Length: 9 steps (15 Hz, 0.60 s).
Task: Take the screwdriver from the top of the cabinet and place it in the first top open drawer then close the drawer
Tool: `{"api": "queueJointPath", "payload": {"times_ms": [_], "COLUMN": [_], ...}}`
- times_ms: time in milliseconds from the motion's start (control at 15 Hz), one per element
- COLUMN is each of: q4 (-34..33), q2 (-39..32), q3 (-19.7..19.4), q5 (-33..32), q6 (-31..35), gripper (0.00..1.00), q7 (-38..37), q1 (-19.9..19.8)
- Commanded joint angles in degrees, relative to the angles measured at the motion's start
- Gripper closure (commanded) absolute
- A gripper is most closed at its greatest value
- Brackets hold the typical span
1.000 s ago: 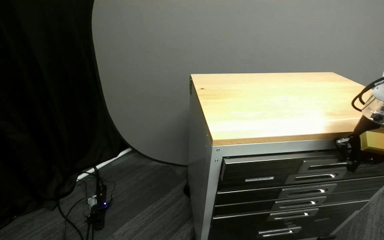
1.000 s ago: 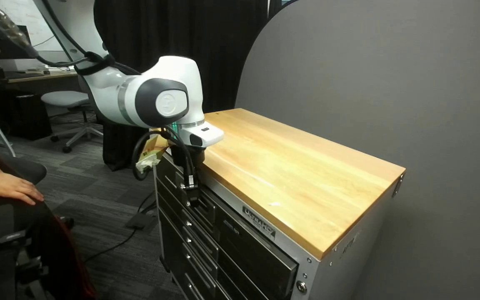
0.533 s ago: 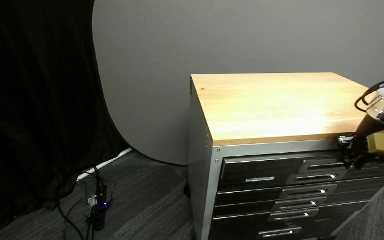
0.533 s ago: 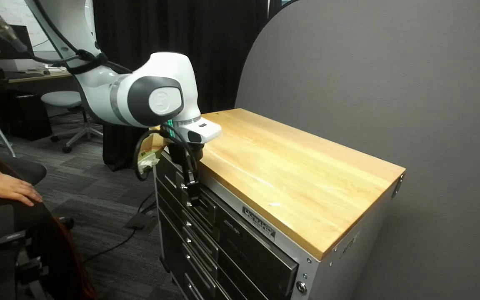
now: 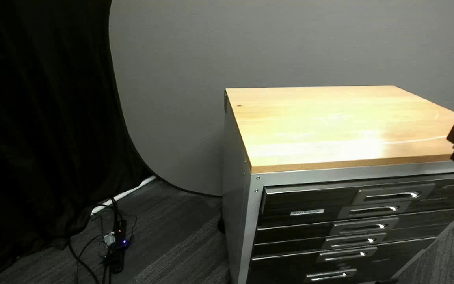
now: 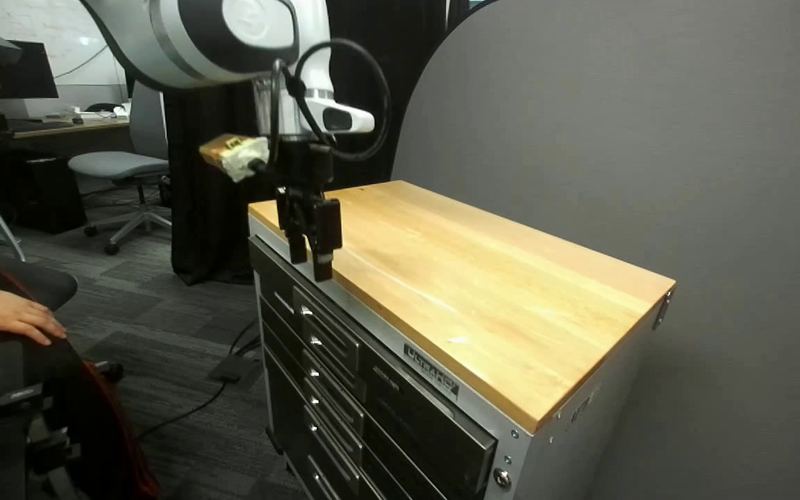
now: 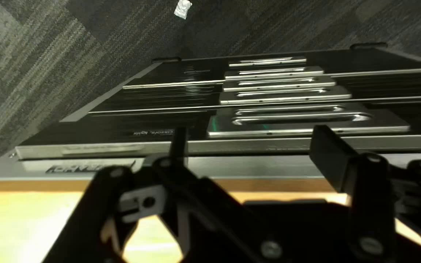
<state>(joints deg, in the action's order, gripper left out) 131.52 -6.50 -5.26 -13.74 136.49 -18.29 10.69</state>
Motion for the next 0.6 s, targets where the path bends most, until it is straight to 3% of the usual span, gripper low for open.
{"api": "queueJointPath", "payload": {"times_ms": [0,267,333,533], "q4": [-1.75,-6.46,-4.41,-5.45], "q2": [7.97,9.79,9.58,9.84], "q3": [4.91,7.34,7.68,8.01], "q5": [4.30,8.10,6.45,6.76], "q6": [-10.19,-22.16,-18.09,-20.78], "gripper": [0.00,0.00,0.00,0.00], "q7": [10.89,18.63,15.17,16.62], "q1": [-2.25,-2.60,-2.87,-2.86]}}
